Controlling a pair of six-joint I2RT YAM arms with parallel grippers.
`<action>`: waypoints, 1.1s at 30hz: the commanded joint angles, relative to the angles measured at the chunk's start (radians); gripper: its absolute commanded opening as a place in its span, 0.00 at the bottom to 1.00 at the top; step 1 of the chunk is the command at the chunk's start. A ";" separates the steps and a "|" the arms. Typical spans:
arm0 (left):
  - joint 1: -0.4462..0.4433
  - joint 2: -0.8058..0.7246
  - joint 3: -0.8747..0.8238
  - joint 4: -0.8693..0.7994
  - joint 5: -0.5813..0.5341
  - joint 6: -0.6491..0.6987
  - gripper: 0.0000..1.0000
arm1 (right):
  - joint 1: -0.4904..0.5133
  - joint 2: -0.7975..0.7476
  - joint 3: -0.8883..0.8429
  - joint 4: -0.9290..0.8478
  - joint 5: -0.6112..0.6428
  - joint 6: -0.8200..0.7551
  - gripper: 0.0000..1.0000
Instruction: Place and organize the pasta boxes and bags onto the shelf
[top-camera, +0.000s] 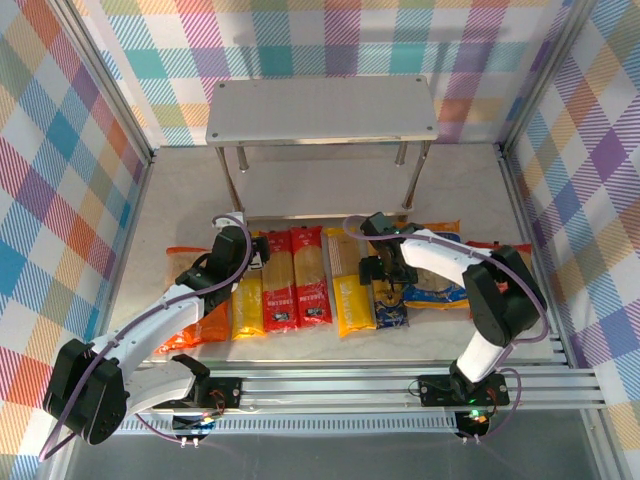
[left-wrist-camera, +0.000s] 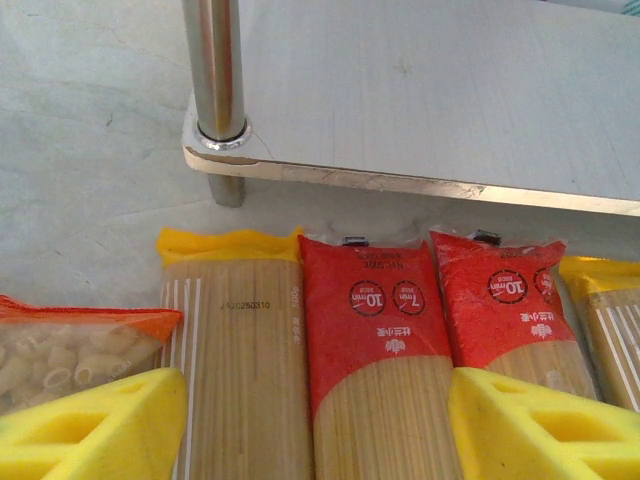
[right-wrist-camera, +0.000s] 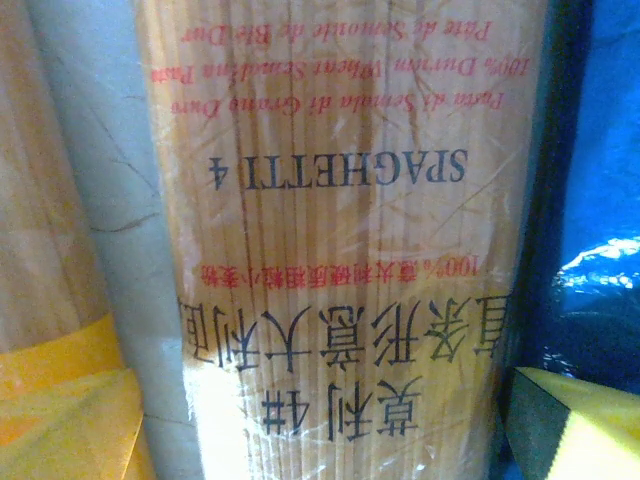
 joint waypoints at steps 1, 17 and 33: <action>-0.009 -0.009 -0.009 -0.015 -0.005 -0.011 0.70 | 0.005 0.048 0.015 -0.028 0.008 0.015 0.93; -0.009 -0.014 -0.015 -0.023 -0.013 -0.013 0.70 | 0.005 0.031 -0.003 0.003 -0.066 0.017 0.37; -0.009 -0.021 -0.028 -0.017 -0.012 -0.018 0.69 | 0.006 -0.181 0.121 -0.095 -0.013 -0.021 0.00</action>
